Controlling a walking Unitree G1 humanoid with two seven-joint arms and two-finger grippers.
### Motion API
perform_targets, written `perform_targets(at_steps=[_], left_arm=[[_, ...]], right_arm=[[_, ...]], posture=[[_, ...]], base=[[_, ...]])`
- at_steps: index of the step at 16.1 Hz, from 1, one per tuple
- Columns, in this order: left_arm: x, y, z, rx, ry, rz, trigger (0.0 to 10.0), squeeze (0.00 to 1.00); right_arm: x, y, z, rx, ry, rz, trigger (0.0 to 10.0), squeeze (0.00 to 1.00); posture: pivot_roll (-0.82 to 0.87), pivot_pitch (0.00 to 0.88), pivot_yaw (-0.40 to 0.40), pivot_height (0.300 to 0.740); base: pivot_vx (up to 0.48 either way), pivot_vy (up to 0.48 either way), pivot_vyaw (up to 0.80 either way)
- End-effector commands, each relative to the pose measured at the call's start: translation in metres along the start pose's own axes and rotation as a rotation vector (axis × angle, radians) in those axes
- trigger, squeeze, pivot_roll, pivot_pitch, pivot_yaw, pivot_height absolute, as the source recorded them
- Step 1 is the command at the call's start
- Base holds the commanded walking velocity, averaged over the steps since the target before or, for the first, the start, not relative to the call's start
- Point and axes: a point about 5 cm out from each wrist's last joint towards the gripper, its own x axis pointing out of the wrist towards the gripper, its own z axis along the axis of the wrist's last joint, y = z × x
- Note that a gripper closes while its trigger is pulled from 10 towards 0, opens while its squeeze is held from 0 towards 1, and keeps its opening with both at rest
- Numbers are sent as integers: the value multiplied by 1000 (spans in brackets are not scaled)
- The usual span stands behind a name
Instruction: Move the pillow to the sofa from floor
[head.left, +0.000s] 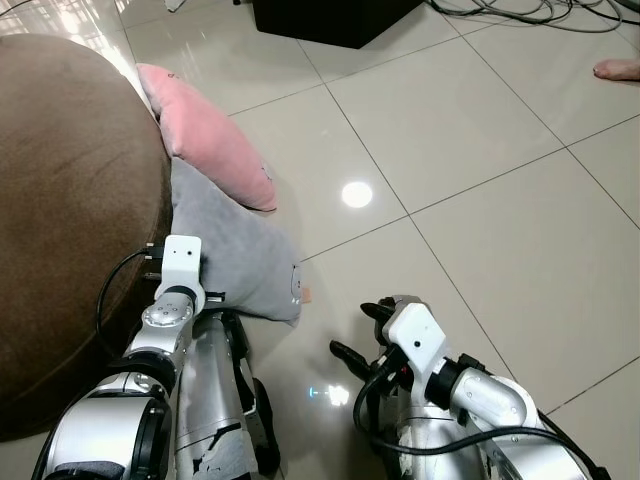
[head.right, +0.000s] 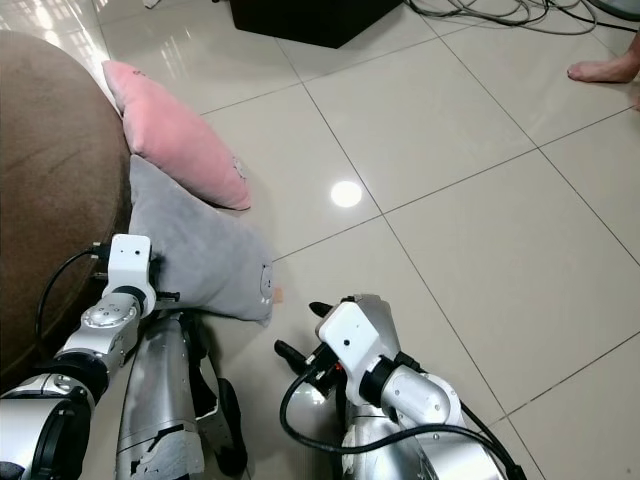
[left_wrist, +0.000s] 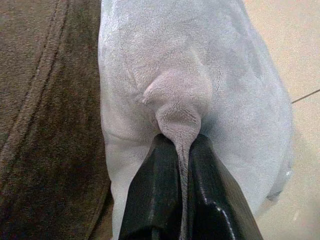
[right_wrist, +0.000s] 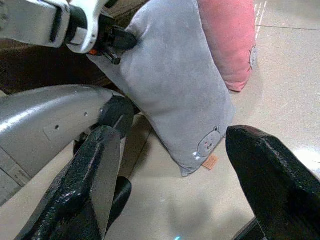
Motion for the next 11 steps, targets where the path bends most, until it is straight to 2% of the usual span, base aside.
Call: perform_targets(at_steps=[1,3,4,6,7,9,10,11], left_arm=[[0,-6,-3,-37,13,-40,0,0],[1,-15,9,-117,-47,-131,0,0],[2,-21,20,-179,-104,-196,0,0],[3,-30,54,-294,-255,-285,0,0],[1,-34,75,-340,-342,-325,0,0],[-12,-40,118,-406,-531,-390,0,0],[-18,-39,130,-422,-587,-392,0,0],[-32,-38,147,-441,-671,-393,0,0]], right_arm=[[-1,0,-5,5,10,0,10000,0],[-3,-9,-2,26,-14,-88,10000,0],[-7,-16,-1,57,-28,-171,10000,0],[-15,-31,4,143,-78,-396,10000,0],[-18,-37,9,161,-105,-471,10000,0],[-20,-42,22,139,-158,-549,10000,0],[-21,-44,25,150,-175,-572,10000,0],[-22,-47,30,167,-205,-614,10000,0]], posture=[[-104,208,35,509],[-104,183,42,509],[-102,150,42,509],[-100,101,34,509],[-101,80,34,509],[-104,68,45,509],[-98,61,53,509],[-94,48,60,509]], base=[[0,0,0],[0,0,0],[0,0,0],[0,0,0],[0,0,0],[0,0,0],[0,0,0],[0,0,0]])
